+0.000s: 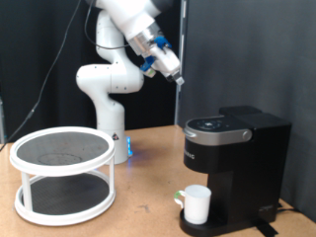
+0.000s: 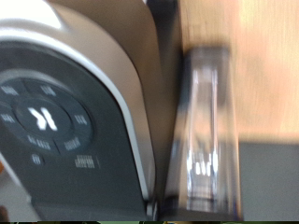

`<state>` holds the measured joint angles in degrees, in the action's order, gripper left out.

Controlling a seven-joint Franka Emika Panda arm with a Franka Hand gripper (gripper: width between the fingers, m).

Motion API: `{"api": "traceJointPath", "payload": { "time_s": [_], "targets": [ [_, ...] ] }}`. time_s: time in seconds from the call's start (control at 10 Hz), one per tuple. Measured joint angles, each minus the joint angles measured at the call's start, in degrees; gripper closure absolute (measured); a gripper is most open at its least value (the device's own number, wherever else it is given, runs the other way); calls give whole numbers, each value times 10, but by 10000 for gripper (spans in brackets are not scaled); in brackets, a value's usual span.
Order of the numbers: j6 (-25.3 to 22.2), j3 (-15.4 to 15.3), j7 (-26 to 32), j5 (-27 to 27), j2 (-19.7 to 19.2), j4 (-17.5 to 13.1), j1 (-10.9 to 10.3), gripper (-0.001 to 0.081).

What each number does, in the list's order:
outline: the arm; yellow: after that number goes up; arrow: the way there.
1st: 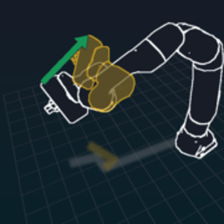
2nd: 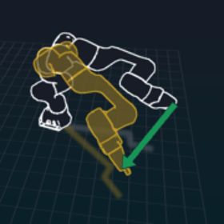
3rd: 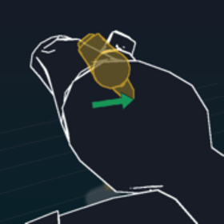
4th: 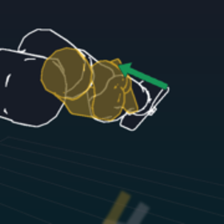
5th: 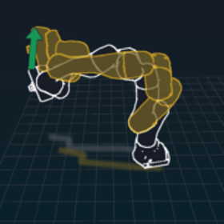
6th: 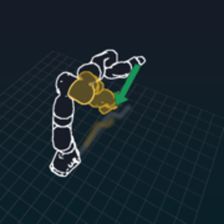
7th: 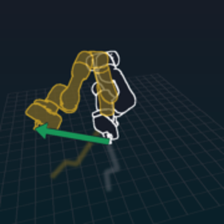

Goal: Make a cup of coffee with the keurig machine

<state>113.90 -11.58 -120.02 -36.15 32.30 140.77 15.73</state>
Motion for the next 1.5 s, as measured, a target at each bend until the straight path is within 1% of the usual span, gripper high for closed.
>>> {"api": "traceJointPath", "payload": {
  "time_s": [0.1,0.2,0.3,0.4,0.5,0.6,0.7,0.8,0.9,1.0,1.2,1.3,1.5],
  "targets": [
    [7,-11,0,30,-15,-22,1,72],
    [7,-14,2,44,-38,-40,3,72],
    [7,-14,2,41,-36,-39,3,72],
    [8,-17,2,51,-36,-39,3,72],
    [8,-27,-1,80,-37,-45,3,72],
    [8,-44,-14,121,-42,-61,3,72],
    [-3,-60,-35,152,-51,-85,4,72],
    [-19,-69,-51,167,-64,-112,4,72],
    [-40,-74,-61,171,-80,-140,4,72],
    [-73,-75,-66,172,-101,-173,4,72],
    [-136,-75,-76,174,-155,-238,4,72],
    [-149,-77,-82,182,-183,-265,4,72],
    [-149,-85,-88,203,-227,-300,4,72]
  ]
}}
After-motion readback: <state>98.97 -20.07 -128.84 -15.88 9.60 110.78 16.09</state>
